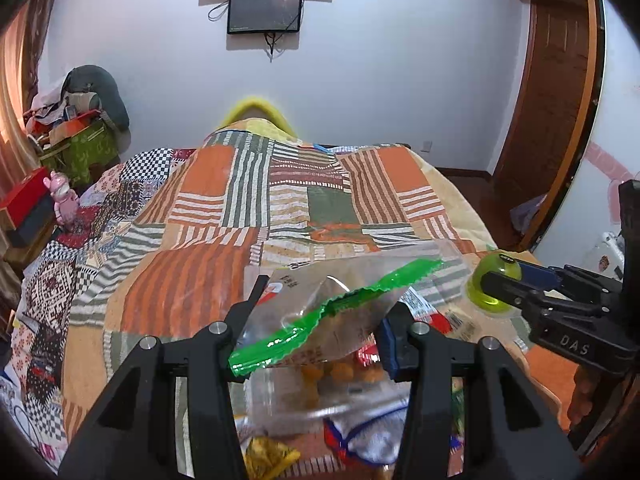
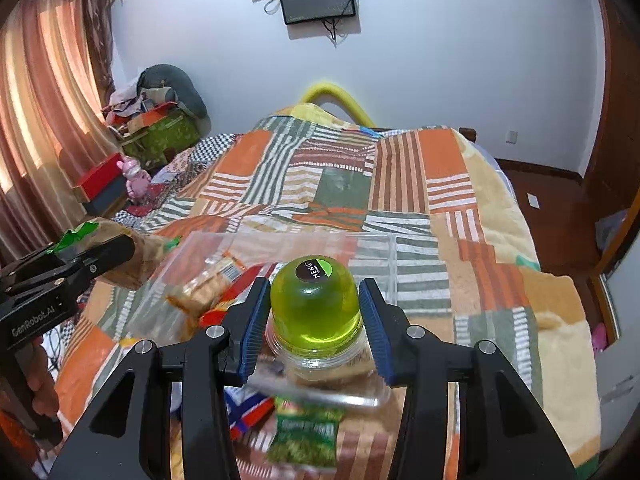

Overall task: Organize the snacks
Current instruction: 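Lower the bottle into the clear box and open the right gripper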

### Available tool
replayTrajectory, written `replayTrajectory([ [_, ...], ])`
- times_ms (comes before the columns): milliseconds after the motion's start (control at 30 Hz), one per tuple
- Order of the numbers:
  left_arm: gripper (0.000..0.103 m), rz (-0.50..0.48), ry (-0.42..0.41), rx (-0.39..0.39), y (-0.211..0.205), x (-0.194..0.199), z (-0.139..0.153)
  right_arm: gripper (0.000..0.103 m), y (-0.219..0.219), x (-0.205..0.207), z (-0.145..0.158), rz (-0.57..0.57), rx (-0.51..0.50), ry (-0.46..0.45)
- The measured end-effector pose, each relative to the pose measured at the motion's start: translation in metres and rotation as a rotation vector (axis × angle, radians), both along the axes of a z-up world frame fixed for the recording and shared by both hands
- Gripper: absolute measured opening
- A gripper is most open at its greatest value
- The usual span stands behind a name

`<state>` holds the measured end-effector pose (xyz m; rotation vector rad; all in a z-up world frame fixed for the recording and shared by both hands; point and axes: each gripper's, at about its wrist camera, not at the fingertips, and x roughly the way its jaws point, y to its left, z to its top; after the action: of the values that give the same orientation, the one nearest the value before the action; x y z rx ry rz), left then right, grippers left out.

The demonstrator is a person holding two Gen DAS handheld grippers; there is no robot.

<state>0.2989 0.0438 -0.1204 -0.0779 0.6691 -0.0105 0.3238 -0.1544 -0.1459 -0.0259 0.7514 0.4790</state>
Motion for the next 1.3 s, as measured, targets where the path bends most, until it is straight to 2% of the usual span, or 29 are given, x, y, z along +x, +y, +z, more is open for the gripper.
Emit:
replayTrajectory([
  [133,0.047,-0.011,0.028,-0.01,-0.005,0.025,-0.011,0.043,0.005,0.019,-0.013,-0.018,-0.023,0.028],
  [333,0.047,0.001,0.085,0.021,-0.011,0.059,-0.036,0.043,0.013,0.038,-0.028,-0.017,-0.062,0.058],
  [567,0.047,-0.002,0.119,0.042,-0.019,0.074,-0.054,0.043,0.017,0.047,-0.044,-0.012,-0.086,0.092],
  [633,0.052,-0.012,0.133,0.046,-0.021,0.074,-0.056,0.043,0.017,0.047,-0.045,-0.005,-0.084,0.101],
  [700,0.063,-0.032,0.161,0.025,-0.022,0.075,-0.058,0.043,0.017,0.048,-0.046,0.001,-0.087,0.107],
  [733,0.065,-0.034,0.166,0.013,-0.021,0.074,-0.059,0.043,0.017,0.046,-0.045,0.003,-0.087,0.104],
  [1033,0.075,-0.087,0.128,0.0,-0.025,0.047,-0.035,0.043,0.01,0.028,-0.019,0.024,-0.077,0.046],
  [1100,0.083,-0.099,0.108,-0.003,-0.022,0.036,-0.026,0.044,0.007,0.022,-0.014,0.03,-0.069,0.04],
  [1300,0.084,-0.096,0.092,0.014,-0.007,0.008,-0.009,0.045,-0.006,-0.005,-0.001,0.046,-0.049,0.024],
])
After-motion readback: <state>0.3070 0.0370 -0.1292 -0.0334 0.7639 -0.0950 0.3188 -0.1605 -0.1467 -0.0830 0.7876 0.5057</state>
